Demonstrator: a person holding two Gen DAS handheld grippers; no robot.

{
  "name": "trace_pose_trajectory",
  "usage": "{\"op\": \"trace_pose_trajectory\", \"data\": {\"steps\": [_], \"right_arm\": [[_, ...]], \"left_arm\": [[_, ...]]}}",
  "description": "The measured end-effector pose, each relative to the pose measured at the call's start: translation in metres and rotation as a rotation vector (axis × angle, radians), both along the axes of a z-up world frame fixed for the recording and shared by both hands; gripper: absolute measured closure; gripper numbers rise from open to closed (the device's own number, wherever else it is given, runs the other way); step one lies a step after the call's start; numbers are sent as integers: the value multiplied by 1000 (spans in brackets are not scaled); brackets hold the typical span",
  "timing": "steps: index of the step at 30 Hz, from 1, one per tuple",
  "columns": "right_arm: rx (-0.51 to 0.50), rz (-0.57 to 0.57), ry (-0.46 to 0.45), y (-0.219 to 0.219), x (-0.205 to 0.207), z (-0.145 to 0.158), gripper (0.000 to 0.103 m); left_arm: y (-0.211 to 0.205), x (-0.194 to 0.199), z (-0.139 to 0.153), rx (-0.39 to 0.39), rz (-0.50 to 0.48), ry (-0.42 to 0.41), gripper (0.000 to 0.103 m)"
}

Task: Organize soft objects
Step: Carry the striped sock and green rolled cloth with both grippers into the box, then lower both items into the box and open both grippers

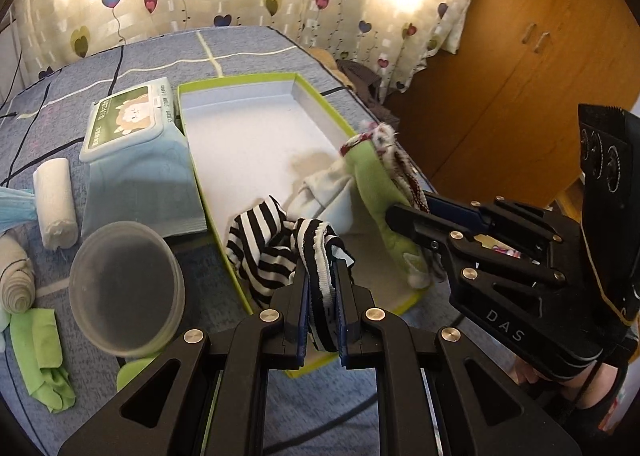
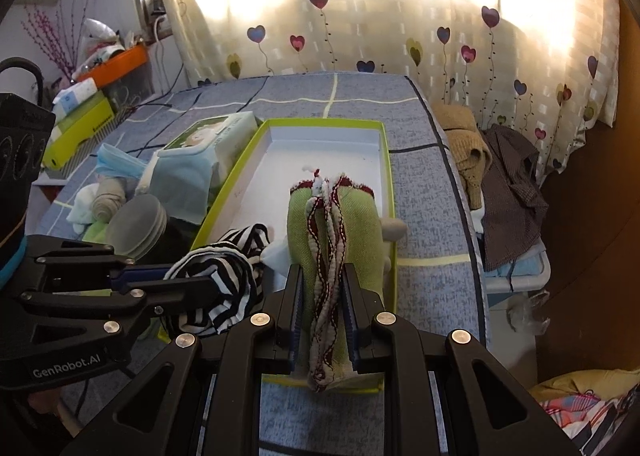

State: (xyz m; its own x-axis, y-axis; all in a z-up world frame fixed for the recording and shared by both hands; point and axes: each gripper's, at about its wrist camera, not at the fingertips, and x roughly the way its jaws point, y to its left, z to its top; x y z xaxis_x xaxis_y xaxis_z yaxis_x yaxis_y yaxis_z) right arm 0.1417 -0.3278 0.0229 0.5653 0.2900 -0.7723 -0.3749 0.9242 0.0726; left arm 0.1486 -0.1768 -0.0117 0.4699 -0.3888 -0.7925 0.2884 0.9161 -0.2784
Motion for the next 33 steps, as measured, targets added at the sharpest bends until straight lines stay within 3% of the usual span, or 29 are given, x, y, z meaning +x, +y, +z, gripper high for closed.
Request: {"op": "trace_pose_trajectory", "data": {"steps": [19,27,33], "right_arm": [[17,5,1,10,51,-6,86],[-1,5,9,8,30,3,86],[-16,4,50,7,23,-7,82]], "left_arm": [[2,36,-8,-6,64,4,92],[2,29,0,-16,38,-25,92],[2,20,8,7,43,-70,91]]}}
